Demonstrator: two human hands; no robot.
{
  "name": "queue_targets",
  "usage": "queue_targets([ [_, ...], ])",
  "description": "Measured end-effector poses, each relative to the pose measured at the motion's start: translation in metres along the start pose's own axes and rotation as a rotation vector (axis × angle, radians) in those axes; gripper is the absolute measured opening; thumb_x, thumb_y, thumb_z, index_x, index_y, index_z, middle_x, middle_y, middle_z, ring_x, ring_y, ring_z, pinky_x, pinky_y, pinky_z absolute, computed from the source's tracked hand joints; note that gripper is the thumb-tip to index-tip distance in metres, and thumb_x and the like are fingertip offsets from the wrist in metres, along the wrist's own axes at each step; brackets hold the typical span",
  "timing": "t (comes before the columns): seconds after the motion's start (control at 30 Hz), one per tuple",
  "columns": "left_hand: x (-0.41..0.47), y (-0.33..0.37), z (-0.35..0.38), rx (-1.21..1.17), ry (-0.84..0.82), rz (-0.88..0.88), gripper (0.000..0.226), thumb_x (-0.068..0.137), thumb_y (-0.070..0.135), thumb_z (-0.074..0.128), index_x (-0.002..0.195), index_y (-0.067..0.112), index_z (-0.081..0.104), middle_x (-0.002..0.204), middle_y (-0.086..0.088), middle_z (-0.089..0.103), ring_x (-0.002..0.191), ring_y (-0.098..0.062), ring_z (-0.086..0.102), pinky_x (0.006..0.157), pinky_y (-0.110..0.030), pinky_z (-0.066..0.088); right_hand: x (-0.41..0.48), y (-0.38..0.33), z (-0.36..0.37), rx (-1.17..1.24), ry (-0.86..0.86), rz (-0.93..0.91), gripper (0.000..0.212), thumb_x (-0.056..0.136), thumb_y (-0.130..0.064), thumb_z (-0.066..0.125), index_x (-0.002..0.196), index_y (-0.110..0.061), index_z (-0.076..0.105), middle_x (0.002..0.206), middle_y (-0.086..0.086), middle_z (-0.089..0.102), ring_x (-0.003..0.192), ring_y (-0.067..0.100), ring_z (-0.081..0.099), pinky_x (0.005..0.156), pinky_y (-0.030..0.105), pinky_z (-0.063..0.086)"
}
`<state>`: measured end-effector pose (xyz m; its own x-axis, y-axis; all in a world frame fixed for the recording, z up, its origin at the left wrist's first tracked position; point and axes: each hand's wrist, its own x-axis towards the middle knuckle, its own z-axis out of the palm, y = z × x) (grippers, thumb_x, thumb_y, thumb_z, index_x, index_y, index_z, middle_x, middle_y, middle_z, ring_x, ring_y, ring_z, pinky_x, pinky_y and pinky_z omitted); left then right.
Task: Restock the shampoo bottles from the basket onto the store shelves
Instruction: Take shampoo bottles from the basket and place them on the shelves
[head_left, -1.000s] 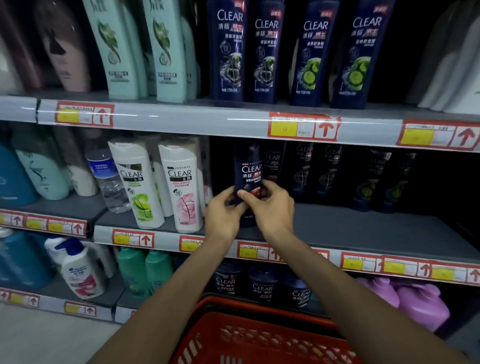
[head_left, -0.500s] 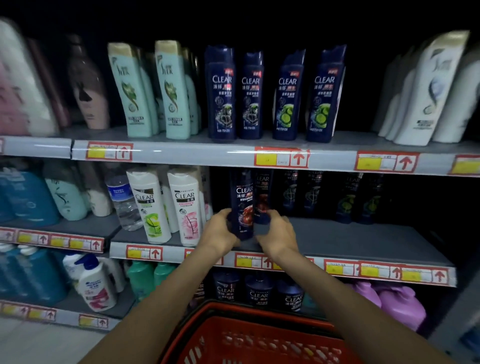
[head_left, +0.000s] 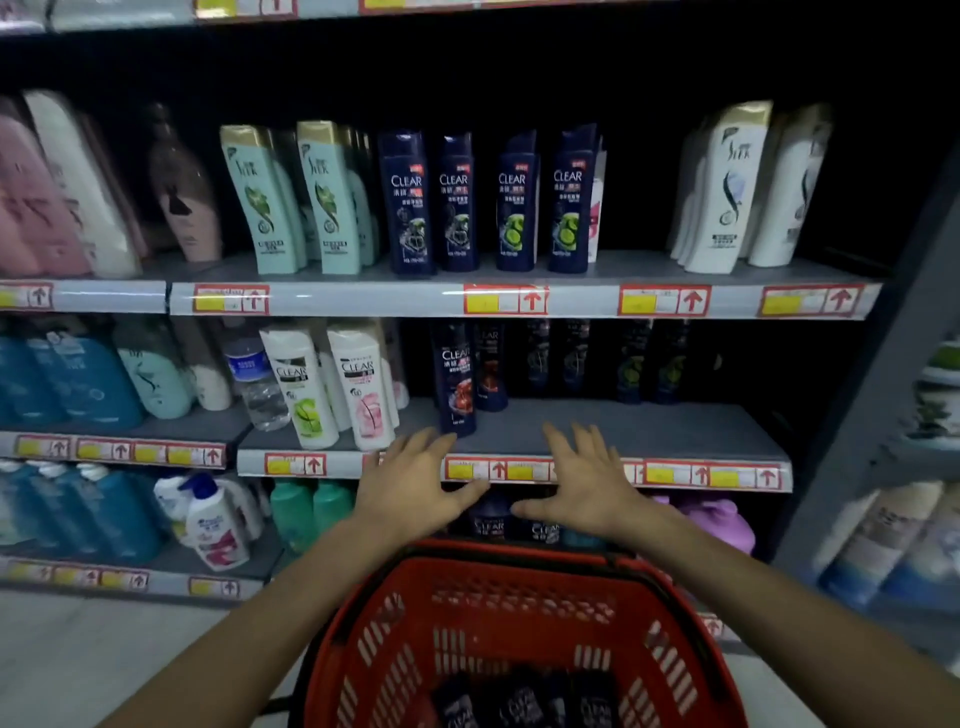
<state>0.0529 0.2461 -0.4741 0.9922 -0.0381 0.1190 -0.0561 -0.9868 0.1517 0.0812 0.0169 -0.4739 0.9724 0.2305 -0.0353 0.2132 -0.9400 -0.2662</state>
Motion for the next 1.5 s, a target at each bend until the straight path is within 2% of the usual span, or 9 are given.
queue_targets([
  [0.23, -0.054, 0.015, 0.063, -0.033, -0.149, 0.058, 0.086, 0.087, 0.085, 0.037, 0.159, 0.038, 0.029, 0.166, 0.007, 0.03, 0.15, -0.025, 0.032, 0.116, -0.052, 0.039, -0.056, 0.038, 0.053, 0.091, -0.181, -0.074, 0.114, 0.08, -0.069, 0.068, 0.163, -0.024, 0.003, 0.166, 0.016, 0.008, 0.156, 0.035, 0.006, 0.124, 0.047, 0.022],
  [0.43, -0.086, 0.019, 0.145, -0.07, -0.421, 0.056, 0.075, 0.092, 0.064, 0.055, 0.157, 0.035, 0.034, 0.159, 0.004, 0.04, 0.143, -0.026, 0.044, 0.111, -0.043, 0.045, -0.095, 0.068, 0.123, -0.01, -0.471, -0.097, 0.083, 0.089, -0.051, 0.068, 0.155, -0.019, 0.029, 0.15, 0.015, 0.034, 0.138, 0.038, 0.044, 0.112, 0.041, 0.041],
  [0.53, -0.091, 0.027, 0.181, -0.062, -0.582, 0.053, 0.069, 0.095, 0.052, 0.06, 0.157, 0.031, 0.037, 0.156, 0.001, 0.047, 0.14, -0.024, 0.049, 0.106, -0.034, 0.045, -0.113, 0.081, 0.153, -0.132, -0.594, -0.118, 0.076, 0.093, -0.047, 0.064, 0.155, -0.018, 0.03, 0.15, 0.016, 0.035, 0.135, 0.038, 0.045, 0.108, 0.041, 0.045],
  [0.7, -0.085, 0.042, 0.252, -0.288, -0.847, -0.34, 0.059, 0.095, 0.047, 0.065, 0.144, 0.016, 0.054, 0.142, -0.004, 0.059, 0.13, -0.025, 0.056, 0.1, -0.026, 0.047, -0.129, 0.101, 0.172, -0.209, -0.735, -0.139, 0.061, 0.097, -0.041, 0.06, 0.15, -0.017, 0.041, 0.146, 0.014, 0.044, 0.129, 0.034, 0.051, 0.106, 0.043, 0.047],
  [0.87, -0.071, 0.067, 0.306, -0.567, -0.807, -0.682, 0.053, 0.091, 0.047, 0.073, 0.126, 0.009, 0.065, 0.127, -0.008, 0.067, 0.113, -0.028, 0.064, 0.087, -0.031, 0.048, -0.124, 0.11, 0.162, -0.255, -0.754, -0.176, 0.046, 0.098, -0.024, 0.056, 0.143, -0.018, 0.049, 0.139, 0.011, 0.052, 0.126, 0.032, 0.055, 0.1, 0.04, 0.05],
  [1.0, -0.061, 0.092, 0.328, -0.701, -0.738, -0.839, 0.028, 0.093, 0.034, 0.074, 0.107, 0.01, 0.067, 0.087, -0.004, 0.066, 0.079, -0.021, 0.062, 0.082, -0.034, 0.049, -0.119, 0.111, 0.156, -0.287, -0.77, -0.191, 0.043, 0.096, -0.018, 0.058, 0.139, -0.016, 0.053, 0.136, 0.012, 0.054, 0.124, 0.032, 0.056, 0.097, 0.039, 0.05],
  [1.33, -0.042, 0.109, 0.368, -0.595, -0.856, -0.885, 0.061, 0.093, 0.034, 0.069, 0.145, 0.007, 0.054, 0.146, -0.014, 0.057, 0.132, -0.034, 0.057, 0.102, -0.042, 0.05, -0.118, 0.125, 0.173, -0.291, -0.731, -0.207, 0.035, 0.098, -0.025, 0.059, 0.133, -0.018, 0.058, 0.129, 0.01, 0.06, 0.114, 0.032, 0.062, 0.087, 0.038, 0.054],
  [1.4, -0.038, 0.106, 0.378, -0.541, -0.9, -0.836, 0.057, 0.093, 0.036, 0.068, 0.14, 0.005, 0.057, 0.14, -0.015, 0.06, 0.129, -0.034, 0.058, 0.11, -0.047, 0.048, -0.121, 0.128, 0.174, -0.287, -0.717, -0.2, 0.033, 0.1, -0.025, 0.057, 0.133, -0.019, 0.059, 0.13, 0.01, 0.061, 0.115, 0.032, 0.062, 0.088, 0.038, 0.054],
  [1.5, -0.038, 0.113, 0.36, -0.565, -0.951, -0.818, 0.03, 0.104, 0.031, 0.057, 0.121, 0.007, 0.054, 0.101, -0.013, 0.059, 0.099, -0.028, 0.059, 0.112, -0.04, 0.045, -0.125, 0.13, 0.174, -0.287, -0.728, -0.184, 0.036, 0.1, -0.027, 0.058, 0.135, -0.02, 0.059, 0.133, 0.01, 0.06, 0.117, 0.032, 0.062, 0.096, 0.045, 0.055],
])
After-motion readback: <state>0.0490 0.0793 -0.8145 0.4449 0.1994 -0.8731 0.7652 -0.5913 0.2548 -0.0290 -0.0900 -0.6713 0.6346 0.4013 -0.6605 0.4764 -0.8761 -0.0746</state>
